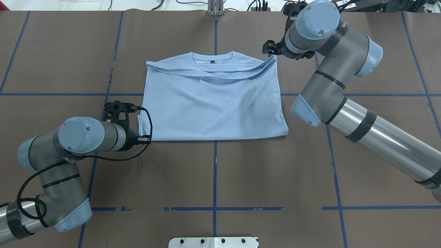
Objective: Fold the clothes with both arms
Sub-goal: 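Grasp the shirt edge with the left gripper and drag it away from the robot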
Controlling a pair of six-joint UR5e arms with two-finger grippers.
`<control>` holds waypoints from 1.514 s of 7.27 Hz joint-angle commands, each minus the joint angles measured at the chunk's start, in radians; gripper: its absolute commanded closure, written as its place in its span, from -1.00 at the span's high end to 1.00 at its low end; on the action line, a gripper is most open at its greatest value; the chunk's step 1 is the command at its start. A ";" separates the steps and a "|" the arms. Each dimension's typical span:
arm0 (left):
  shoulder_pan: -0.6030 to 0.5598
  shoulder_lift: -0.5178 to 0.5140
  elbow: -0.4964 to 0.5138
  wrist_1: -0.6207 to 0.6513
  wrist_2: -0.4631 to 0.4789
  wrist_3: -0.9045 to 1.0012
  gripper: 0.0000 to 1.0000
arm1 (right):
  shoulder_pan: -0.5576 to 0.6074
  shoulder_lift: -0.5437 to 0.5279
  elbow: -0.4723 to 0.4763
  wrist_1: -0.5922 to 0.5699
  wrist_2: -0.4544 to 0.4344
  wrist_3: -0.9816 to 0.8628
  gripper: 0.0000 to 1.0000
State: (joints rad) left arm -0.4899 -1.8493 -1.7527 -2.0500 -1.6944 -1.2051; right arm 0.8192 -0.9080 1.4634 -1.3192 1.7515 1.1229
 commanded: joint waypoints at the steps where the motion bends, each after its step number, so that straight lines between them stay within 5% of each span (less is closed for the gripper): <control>1: -0.009 0.034 -0.030 0.002 -0.001 0.015 -1.00 | 0.000 0.000 0.000 0.000 -0.001 0.002 1.00; 4: -0.200 0.027 0.062 0.008 0.010 0.245 -1.00 | -0.003 0.000 0.000 0.002 -0.003 0.005 1.00; 7: -0.393 -0.294 0.496 -0.037 0.012 0.404 -1.00 | -0.005 -0.002 0.014 0.002 -0.007 0.015 1.00; 9: -0.449 -0.456 0.812 -0.197 0.054 0.475 -1.00 | -0.006 -0.034 0.085 -0.002 -0.007 0.026 1.00; 10: -0.479 -0.456 0.834 -0.226 0.071 0.520 -1.00 | -0.006 -0.055 0.103 -0.002 -0.007 0.026 1.00; 11: -0.490 -0.437 0.829 -0.274 0.064 0.544 0.98 | -0.024 -0.052 0.100 0.000 -0.010 0.046 1.00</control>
State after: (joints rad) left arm -0.9576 -2.2870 -0.9527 -2.2666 -1.6345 -0.6982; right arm 0.8086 -0.9523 1.5537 -1.3202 1.7433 1.1525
